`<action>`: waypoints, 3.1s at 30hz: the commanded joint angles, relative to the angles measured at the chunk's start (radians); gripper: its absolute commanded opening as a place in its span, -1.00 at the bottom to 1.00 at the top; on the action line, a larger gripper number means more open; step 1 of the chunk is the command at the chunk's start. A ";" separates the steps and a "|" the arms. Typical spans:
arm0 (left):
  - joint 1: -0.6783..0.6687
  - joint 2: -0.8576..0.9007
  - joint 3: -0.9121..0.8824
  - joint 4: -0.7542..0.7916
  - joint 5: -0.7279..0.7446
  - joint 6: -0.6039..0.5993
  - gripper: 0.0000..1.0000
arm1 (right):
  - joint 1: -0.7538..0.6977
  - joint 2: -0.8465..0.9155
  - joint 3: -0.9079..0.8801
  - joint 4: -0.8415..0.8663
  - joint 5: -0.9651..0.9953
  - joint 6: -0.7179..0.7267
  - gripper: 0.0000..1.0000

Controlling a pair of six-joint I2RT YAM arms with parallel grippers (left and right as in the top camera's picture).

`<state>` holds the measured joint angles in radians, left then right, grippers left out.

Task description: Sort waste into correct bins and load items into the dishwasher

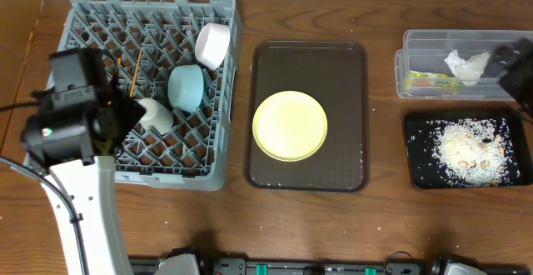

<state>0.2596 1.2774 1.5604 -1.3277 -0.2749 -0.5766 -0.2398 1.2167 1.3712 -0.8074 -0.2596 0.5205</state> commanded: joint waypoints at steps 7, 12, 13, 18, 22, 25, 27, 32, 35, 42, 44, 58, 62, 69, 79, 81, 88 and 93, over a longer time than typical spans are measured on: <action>0.209 0.002 -0.003 -0.074 0.006 -0.220 0.84 | 0.600 0.315 -0.083 0.019 -0.040 -0.153 0.99; 0.298 0.002 -0.003 -0.126 0.000 -0.248 0.84 | 0.720 0.510 -0.083 0.101 0.012 -0.087 0.99; 0.307 0.002 -0.003 -0.137 -0.010 -0.240 0.85 | 0.727 0.533 -0.083 0.108 0.018 -0.063 0.99; 0.362 0.002 -0.005 -0.153 -0.051 -0.234 0.85 | 0.752 0.696 -0.083 0.117 0.053 0.064 0.69; 0.397 0.002 -0.005 -0.154 -0.051 -0.241 0.85 | 0.745 0.771 -0.083 0.130 0.045 0.067 0.52; 0.409 0.002 -0.005 -0.153 -0.051 -0.241 0.85 | 0.756 0.796 -0.083 0.140 0.042 0.094 0.39; 0.418 0.002 -0.005 -0.153 -0.052 -0.241 0.85 | 0.765 0.799 -0.084 0.156 0.042 0.103 0.30; 0.447 0.003 -0.006 -0.154 -0.051 -0.241 0.85 | 0.806 0.800 -0.086 0.203 0.052 0.178 -0.16; 0.464 0.003 -0.009 -0.162 -0.051 -0.241 0.85 | 0.836 0.800 -0.097 0.213 0.116 0.229 -0.24; 0.465 0.003 -0.018 -0.175 -0.101 -0.241 0.86 | 0.858 0.802 -0.111 0.262 0.203 0.281 -0.98; 0.465 0.003 -0.018 -0.175 -0.105 -0.240 0.86 | 0.857 0.780 -0.090 0.278 0.203 0.274 -0.98; 0.465 0.003 -0.018 -0.187 -0.105 -0.240 0.86 | 0.869 0.644 0.216 0.431 0.153 0.255 -0.97; 0.465 0.003 -0.018 -0.191 -0.105 -0.240 0.86 | 0.936 0.677 0.216 0.612 0.295 0.252 -0.97; 0.465 0.003 -0.018 -0.196 -0.104 -0.240 0.86 | 1.121 0.819 0.217 0.969 0.608 0.017 -0.98; 0.465 0.003 -0.018 -0.201 -0.104 -0.241 0.86 | 1.231 1.011 0.216 1.292 0.794 -0.233 -0.97; 0.465 0.003 -0.018 -0.201 -0.104 -0.241 0.86 | 1.246 1.011 0.217 1.291 0.834 -0.286 -0.97; 0.465 0.003 -0.018 -0.201 -0.104 -0.241 0.86 | 1.313 1.011 0.217 1.278 0.861 -0.426 -0.98; 0.465 0.003 -0.018 -0.201 -0.104 -0.241 0.86 | 1.341 1.006 0.217 1.224 0.871 -0.433 -0.98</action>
<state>0.7193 1.2793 1.5482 -1.5223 -0.3553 -0.8116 1.0840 2.2284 1.5761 0.4400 0.5816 0.1276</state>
